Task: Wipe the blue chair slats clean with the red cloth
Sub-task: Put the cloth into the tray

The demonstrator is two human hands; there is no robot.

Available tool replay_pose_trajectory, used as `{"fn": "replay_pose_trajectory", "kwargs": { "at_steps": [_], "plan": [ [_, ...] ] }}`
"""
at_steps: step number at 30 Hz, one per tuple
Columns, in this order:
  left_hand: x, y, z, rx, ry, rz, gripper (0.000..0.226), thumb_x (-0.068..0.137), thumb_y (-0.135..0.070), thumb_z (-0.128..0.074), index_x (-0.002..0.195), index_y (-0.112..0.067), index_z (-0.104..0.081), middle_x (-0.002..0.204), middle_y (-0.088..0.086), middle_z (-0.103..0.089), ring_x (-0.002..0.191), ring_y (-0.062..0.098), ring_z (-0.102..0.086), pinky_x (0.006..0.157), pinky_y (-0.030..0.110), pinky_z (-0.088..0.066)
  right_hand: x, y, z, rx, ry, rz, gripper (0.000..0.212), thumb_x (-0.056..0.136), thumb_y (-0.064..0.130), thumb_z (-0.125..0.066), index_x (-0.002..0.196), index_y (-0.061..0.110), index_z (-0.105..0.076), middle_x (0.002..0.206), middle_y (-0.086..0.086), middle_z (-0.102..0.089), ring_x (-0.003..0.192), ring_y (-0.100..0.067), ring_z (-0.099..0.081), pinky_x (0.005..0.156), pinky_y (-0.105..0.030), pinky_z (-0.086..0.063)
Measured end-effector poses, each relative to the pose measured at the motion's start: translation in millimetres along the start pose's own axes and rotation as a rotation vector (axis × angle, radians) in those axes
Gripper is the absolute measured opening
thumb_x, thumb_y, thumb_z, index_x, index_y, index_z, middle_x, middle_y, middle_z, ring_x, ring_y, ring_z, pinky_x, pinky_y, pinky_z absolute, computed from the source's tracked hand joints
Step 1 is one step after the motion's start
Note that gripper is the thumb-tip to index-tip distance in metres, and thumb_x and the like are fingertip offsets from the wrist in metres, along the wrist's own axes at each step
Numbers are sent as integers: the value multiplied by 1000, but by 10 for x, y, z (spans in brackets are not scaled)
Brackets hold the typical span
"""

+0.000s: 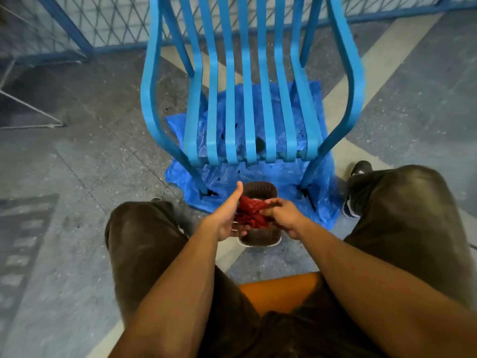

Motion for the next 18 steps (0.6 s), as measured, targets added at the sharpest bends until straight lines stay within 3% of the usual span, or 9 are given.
{"fn": "replay_pose_trajectory", "kwargs": {
  "at_steps": [3,6,7,9,12,15,18],
  "plan": [
    [171,-7,-81,49,-65,-36,57,79,-64,-69,117,-21,-67,106,4,-73,93,17,-67,78,33,-54,223,-25,41,-59,-10,-28,36,87,-6,-66,121,4,-61,110,-20,-69,82,-22,-68,61,-25,-59],
    [469,82,-82,30,-203,-50,41,86,-27,-75,124,-14,-64,106,6,-71,84,15,-67,65,28,-54,422,-37,54,-128,-28,-73,27,89,-3,-65,112,11,-62,107,-18,-69,92,-27,-68,79,-38,-60],
    [560,105,-93,-2,-220,-39,39,87,-21,-73,124,-13,-63,105,5,-71,81,14,-67,61,27,-54,534,-65,78,-158,-43,-91,24,89,-1,-65,107,14,-61,100,-15,-68,87,-26,-66,78,-38,-59],
    [752,143,-105,-41,-224,-5,40,88,-17,-71,127,-14,-61,108,6,-70,83,14,-65,62,28,-54,740,-122,159,-232,-93,-106,20,87,3,-68,95,18,-58,93,-12,-66,80,-25,-62,74,-36,-55],
    [1061,196,-120,-63,-236,26,45,88,-16,-71,131,-14,-59,120,8,-67,93,19,-64,66,28,-55,1230,-451,382,-361,-164,-154,20,77,18,-67,88,28,-54,109,-14,-69,98,-31,-66,91,-44,-56],
    [1358,245,-116,-85,-268,75,49,88,-15,-71,135,-10,-55,126,12,-64,99,23,-62,65,29,-56,1317,-438,453,-450,-170,-221,30,82,25,-67,107,28,-51,112,-5,-63,102,-24,-62,95,-41,-53],
    [1655,302,-102,-90,-278,129,51,90,-11,-70,137,-9,-52,133,12,-60,114,29,-62,62,29,-56,1401,-392,460,-498,-158,-270,49,79,32,-69,123,26,-49,115,-7,-64,106,-28,-64,93,-40,-53]
  ]
}}
Point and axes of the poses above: each hand's wrist, its own x-axis towards the middle knuckle, its own z-axis out of the back of the hand, y = z × x, the point moved 3 cm from there along x, towards the middle knuckle
